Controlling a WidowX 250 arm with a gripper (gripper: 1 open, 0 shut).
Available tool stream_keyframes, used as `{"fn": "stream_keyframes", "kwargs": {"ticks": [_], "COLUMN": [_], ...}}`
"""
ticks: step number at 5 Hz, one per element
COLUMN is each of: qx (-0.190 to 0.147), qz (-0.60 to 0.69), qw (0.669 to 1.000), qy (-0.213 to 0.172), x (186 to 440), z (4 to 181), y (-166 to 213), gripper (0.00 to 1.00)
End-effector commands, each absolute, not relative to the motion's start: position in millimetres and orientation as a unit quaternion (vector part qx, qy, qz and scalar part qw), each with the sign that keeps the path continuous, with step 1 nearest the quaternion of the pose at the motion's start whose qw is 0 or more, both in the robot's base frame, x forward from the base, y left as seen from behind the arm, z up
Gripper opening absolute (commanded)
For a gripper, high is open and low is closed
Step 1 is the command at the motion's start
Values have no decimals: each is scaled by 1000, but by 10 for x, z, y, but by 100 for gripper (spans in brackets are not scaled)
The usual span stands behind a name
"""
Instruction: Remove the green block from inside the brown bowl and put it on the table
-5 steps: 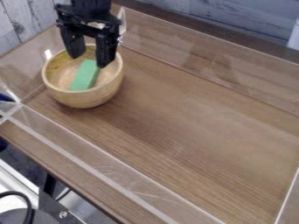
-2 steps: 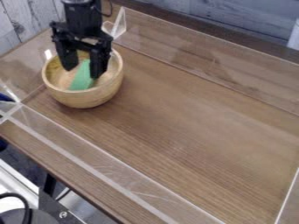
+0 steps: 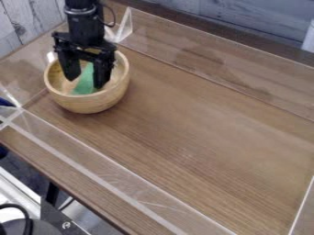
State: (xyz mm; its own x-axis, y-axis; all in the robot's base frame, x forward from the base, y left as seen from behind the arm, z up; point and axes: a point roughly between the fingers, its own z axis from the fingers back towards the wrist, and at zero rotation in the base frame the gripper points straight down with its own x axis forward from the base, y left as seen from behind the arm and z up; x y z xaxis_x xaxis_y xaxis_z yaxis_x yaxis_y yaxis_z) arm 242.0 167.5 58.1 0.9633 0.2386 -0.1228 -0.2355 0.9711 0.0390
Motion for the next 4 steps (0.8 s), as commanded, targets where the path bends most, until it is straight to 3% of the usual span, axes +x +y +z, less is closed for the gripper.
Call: {"fn": "stream_keyframes", "kwargs": {"ticks": [1,4], "qx": [26,22], "qz": [128,140], "qw": [991,989], "qy": [37,38], "x": [2538,2625], "z": [679,558], "y": [1799,1888], "gripper": [100,100]}}
